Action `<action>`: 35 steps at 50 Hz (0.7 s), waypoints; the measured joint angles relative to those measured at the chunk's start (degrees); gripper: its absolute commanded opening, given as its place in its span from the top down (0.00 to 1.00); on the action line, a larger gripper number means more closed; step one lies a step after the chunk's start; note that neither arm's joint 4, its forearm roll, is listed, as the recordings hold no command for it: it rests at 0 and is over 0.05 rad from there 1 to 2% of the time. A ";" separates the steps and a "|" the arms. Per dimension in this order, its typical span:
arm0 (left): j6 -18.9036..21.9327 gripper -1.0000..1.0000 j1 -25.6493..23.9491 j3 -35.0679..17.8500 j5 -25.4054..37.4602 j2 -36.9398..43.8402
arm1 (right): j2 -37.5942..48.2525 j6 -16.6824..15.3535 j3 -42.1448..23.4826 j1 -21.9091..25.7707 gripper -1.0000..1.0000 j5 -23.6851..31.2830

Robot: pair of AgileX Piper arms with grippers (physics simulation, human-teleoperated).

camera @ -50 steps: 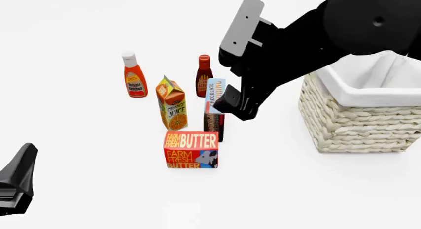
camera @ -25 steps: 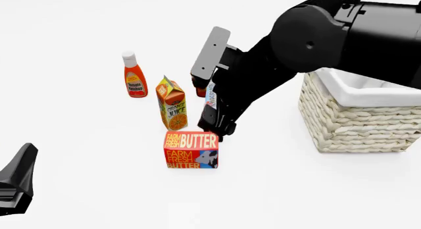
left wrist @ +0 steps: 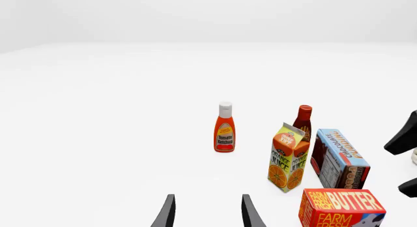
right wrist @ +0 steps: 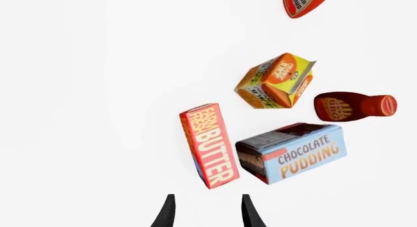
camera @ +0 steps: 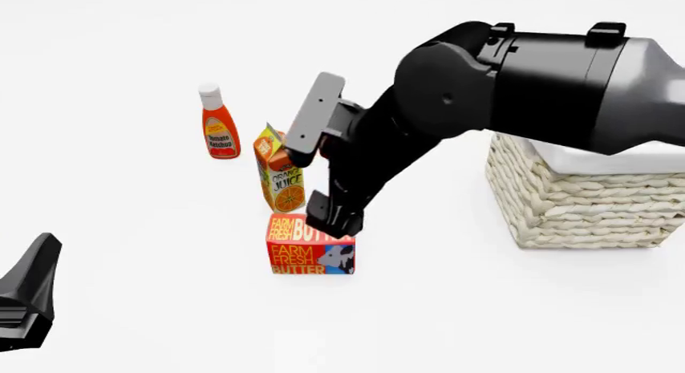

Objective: Pick the butter and place it in the basket.

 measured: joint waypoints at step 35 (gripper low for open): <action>0.00 0.00 0.00 0.00 0.00 0.00 | 4.61 1.52 -2.22 1.05 0.00 -0.34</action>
